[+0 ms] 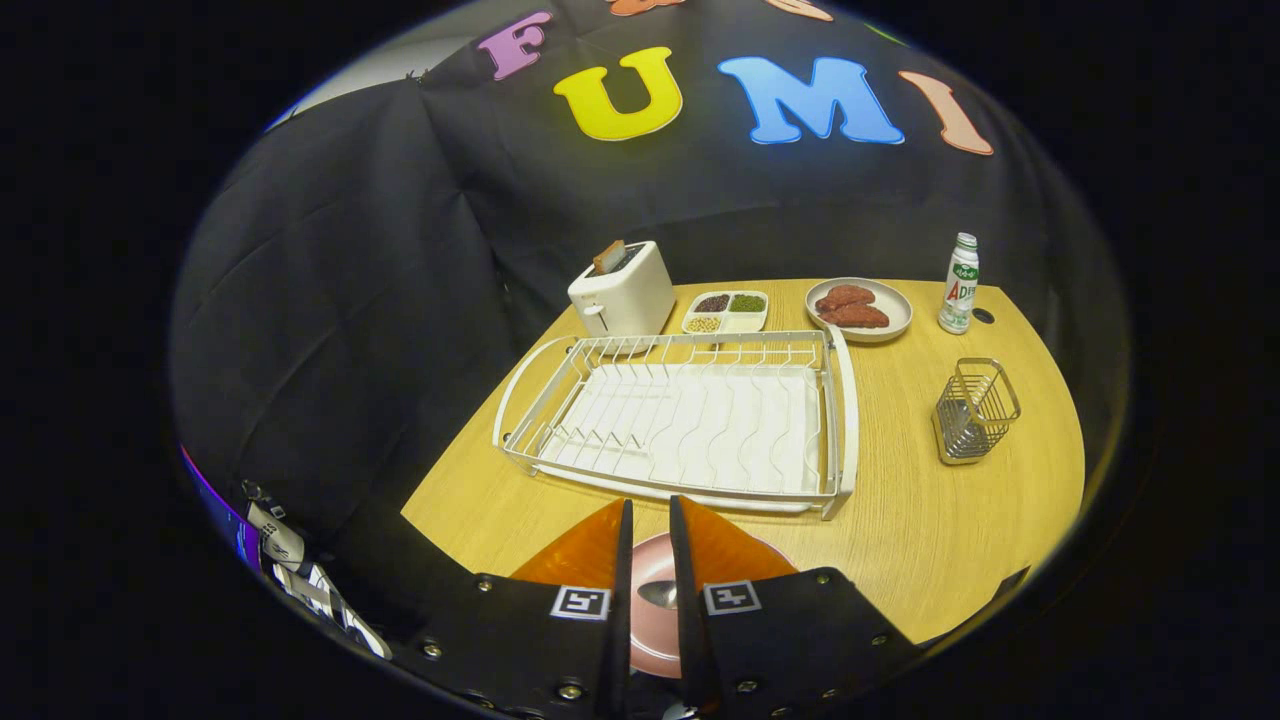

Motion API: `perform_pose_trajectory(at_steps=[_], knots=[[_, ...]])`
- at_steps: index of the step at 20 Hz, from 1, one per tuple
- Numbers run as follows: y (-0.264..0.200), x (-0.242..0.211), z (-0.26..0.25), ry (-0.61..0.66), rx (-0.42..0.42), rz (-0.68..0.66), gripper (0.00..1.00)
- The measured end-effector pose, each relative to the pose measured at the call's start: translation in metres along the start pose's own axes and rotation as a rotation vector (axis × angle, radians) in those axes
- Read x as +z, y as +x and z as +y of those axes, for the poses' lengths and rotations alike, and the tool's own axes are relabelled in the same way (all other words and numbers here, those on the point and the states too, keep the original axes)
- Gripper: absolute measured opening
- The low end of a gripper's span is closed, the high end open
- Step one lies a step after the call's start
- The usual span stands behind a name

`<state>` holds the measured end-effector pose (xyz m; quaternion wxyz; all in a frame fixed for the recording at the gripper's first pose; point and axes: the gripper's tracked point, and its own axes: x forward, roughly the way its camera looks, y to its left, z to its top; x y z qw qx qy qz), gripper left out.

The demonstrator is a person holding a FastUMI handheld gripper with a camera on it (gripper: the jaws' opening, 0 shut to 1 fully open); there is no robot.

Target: Take the plate from the dish rack, then take the spoon from the basket and place it into the plate.

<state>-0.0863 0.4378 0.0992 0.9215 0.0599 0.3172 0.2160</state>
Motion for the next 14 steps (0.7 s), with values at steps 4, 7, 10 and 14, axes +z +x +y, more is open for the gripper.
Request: perform_pose_trajectory(at_steps=[4,7,10,14], knots=[[-0.015,0.029,-0.009,-0.019,-0.023,-0.102,0.2],[-0.038,0.066,-0.023,-0.04,-0.065,-0.237,0.2],[-0.069,0.107,-0.042,-0.062,-0.127,-0.375,0.2],[-0.11,0.154,-0.072,-0.107,-0.215,-0.521,0.2]])
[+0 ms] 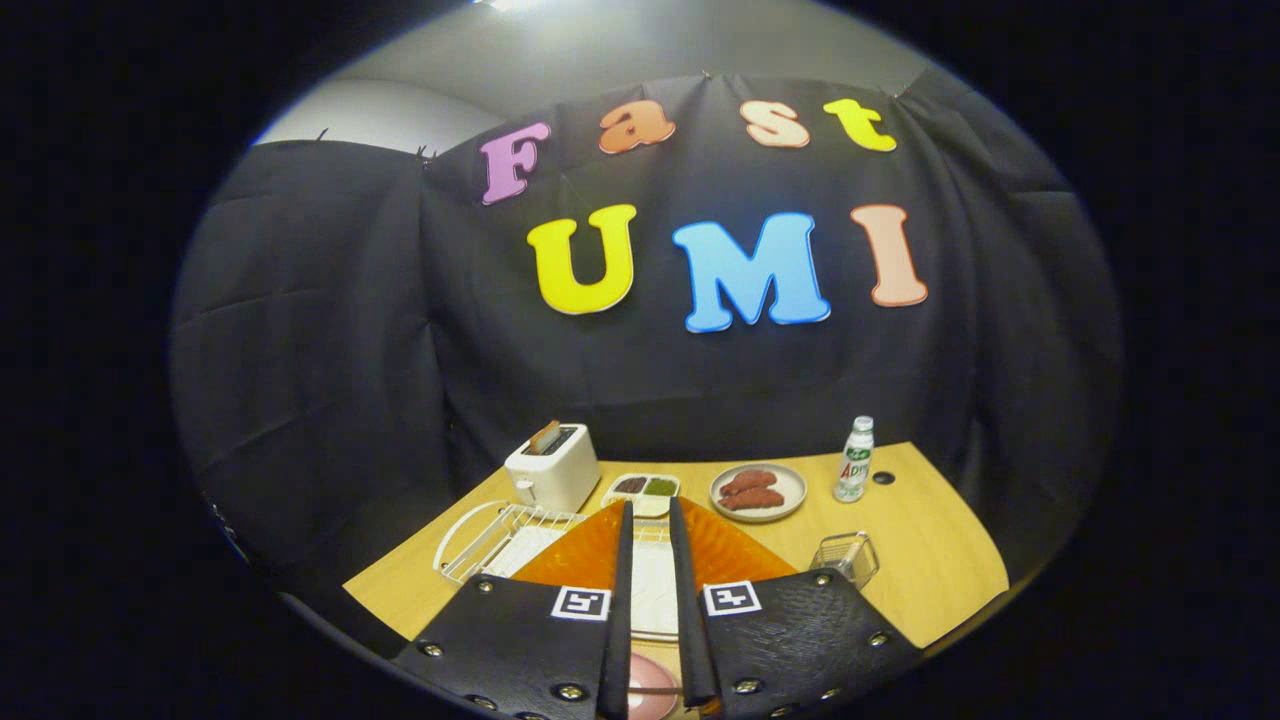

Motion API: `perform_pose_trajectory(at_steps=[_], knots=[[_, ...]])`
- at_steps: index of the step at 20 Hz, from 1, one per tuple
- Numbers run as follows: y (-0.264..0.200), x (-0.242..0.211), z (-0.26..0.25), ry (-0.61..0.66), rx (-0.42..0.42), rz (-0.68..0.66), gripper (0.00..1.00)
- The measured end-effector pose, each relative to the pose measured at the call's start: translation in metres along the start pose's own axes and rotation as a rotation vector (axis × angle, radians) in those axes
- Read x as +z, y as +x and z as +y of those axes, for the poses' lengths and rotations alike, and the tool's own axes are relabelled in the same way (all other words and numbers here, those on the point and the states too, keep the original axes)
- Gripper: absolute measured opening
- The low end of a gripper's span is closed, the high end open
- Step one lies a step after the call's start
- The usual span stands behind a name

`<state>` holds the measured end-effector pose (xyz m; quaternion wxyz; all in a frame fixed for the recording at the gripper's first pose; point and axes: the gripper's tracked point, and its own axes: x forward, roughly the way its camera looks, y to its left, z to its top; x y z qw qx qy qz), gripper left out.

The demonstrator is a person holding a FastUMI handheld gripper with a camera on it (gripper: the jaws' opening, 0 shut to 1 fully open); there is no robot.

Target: Take the plate from the dish rack, then take the spoon from the basket and place it into the plate.

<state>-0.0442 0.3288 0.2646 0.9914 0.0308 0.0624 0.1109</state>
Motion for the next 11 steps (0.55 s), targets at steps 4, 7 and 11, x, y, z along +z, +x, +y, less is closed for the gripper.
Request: perform_pose_trajectory(at_steps=[4,7,11], knots=[[-0.013,0.052,-0.038,-0.024,-0.076,-0.122,0.2],[-0.025,0.082,-0.062,-0.027,-0.118,-0.184,0.2],[-0.033,0.1,-0.092,-0.026,-0.165,-0.231,0.2]])
